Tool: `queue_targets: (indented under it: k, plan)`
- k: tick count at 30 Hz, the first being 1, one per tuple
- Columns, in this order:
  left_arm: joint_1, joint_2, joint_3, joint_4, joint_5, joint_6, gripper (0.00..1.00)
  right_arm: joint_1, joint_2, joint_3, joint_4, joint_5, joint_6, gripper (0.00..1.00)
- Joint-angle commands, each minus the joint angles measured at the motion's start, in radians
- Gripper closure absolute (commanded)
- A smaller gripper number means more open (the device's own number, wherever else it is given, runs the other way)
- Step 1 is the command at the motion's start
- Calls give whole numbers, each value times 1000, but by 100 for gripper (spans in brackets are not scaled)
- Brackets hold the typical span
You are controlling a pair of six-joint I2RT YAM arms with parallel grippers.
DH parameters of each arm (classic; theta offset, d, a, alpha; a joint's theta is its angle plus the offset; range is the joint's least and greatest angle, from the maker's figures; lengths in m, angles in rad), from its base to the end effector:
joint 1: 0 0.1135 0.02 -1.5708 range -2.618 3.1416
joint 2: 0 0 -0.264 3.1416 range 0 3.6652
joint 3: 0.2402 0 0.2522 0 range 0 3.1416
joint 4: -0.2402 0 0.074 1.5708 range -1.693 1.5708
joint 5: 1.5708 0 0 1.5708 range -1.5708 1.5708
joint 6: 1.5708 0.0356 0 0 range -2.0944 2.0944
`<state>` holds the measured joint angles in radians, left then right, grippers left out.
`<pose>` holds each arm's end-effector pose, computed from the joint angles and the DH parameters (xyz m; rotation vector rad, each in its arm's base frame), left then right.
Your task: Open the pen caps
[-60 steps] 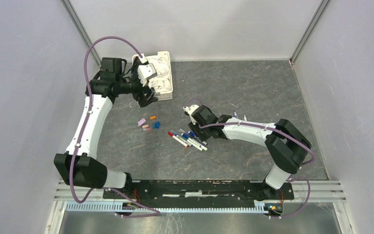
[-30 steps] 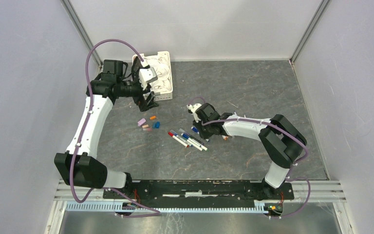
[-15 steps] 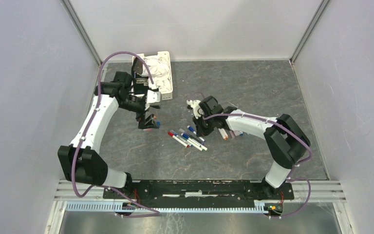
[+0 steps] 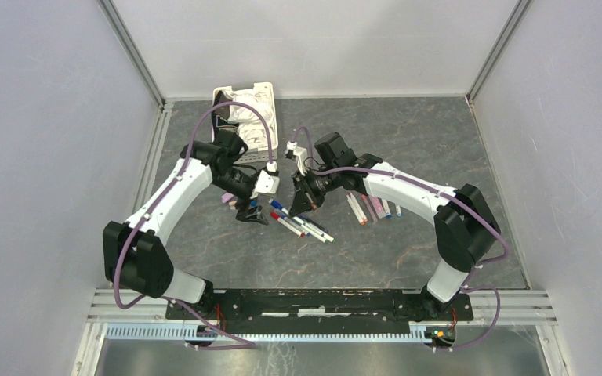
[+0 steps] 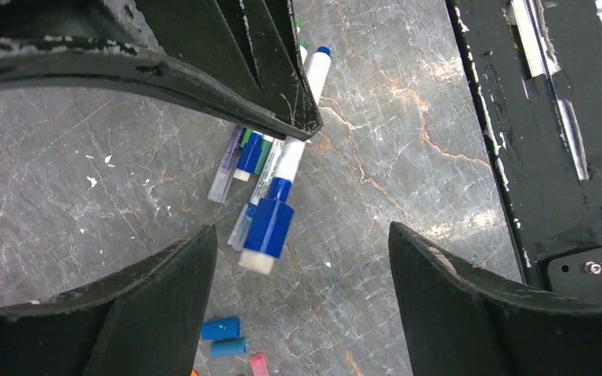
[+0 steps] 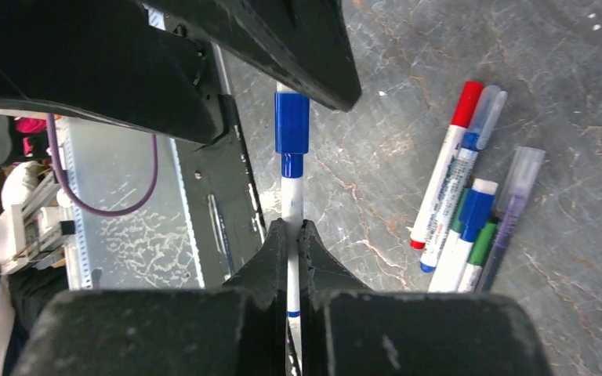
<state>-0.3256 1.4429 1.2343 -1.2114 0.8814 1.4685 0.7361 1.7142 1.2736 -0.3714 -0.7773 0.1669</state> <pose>0.2308 -0.1069 0.2878 1.9363 1.4361 -0.8573 0.2599 0.2691 0.2525 -1.0775 2.2510 1.3360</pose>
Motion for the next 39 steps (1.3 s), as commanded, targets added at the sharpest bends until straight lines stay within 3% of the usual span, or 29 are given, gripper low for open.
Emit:
queue_targets:
  k: [1,8,14,19,22,23,24,25,27,30,33,35,39]
  plan:
    - [-40,-24,-11,69,-23,-21,17,2,17,35,12,-100,17,100]
    - [-79,-21,-22,172,-68,-117,35,4,27,47,1,-112,11,100]
    - [-102,-29,-35,169,-97,-115,62,3,27,49,41,-109,54,100]
    - [-107,-33,-47,123,-120,-75,67,2,32,55,53,-114,68,100]
    - [-108,-39,-48,115,-135,-67,84,1,36,55,55,-121,75,100]
    - [-109,-43,-48,115,-137,-65,92,2,39,52,57,-123,81,97]
    - [-109,-44,-46,115,-136,-67,97,2,40,47,67,-123,91,86]
    - [-110,-44,-44,115,-134,-69,98,2,42,39,83,-126,105,75]
    - [-111,-46,-38,115,-128,-74,98,7,50,26,112,-131,135,63]
    - [-115,-47,-28,118,-118,-85,98,22,89,40,116,-148,154,58]
    - [-117,-50,-24,119,-119,-91,98,28,116,48,125,-143,171,60]
    - [-116,-55,-25,119,-125,-91,98,28,128,50,130,-139,184,67]
    - [-115,-59,-25,120,-171,-84,98,26,124,42,116,-124,178,99]
